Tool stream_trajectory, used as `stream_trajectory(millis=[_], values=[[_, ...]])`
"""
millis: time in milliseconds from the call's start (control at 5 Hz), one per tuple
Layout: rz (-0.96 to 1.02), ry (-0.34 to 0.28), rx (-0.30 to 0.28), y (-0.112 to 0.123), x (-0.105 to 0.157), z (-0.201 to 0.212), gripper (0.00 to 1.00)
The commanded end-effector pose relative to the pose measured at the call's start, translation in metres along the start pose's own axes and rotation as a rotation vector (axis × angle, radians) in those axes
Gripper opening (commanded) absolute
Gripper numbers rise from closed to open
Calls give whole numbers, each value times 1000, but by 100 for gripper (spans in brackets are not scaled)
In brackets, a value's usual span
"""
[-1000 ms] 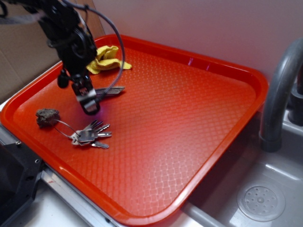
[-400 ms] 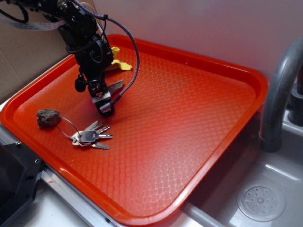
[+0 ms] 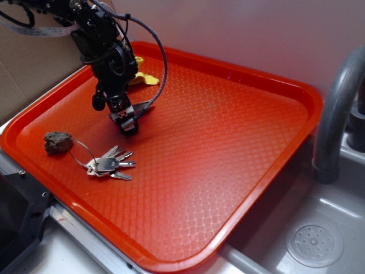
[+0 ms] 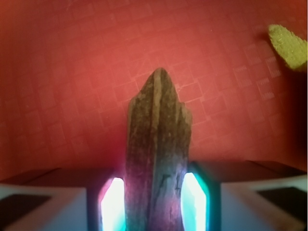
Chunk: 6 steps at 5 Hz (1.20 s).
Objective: Grab the wood chip.
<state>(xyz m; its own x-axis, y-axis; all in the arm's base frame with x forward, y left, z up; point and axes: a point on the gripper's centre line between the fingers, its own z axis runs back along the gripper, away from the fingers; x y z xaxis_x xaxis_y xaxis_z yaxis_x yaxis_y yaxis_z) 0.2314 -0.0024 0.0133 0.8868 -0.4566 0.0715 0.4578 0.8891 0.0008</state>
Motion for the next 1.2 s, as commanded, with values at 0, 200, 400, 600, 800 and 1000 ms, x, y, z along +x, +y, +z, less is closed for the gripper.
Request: stream_trajectory(millis=[0, 200, 400, 600, 800, 1000], values=[[28, 0, 1, 0, -4, 0, 0], [70, -10, 19, 3, -9, 18, 0], [140, -37, -1, -9, -18, 68, 0], [394, -26, -29, -20, -9, 118, 0], [562, -3, -148, -20, -10, 169, 0], [560, -21, -51, -25, 6, 218, 0]])
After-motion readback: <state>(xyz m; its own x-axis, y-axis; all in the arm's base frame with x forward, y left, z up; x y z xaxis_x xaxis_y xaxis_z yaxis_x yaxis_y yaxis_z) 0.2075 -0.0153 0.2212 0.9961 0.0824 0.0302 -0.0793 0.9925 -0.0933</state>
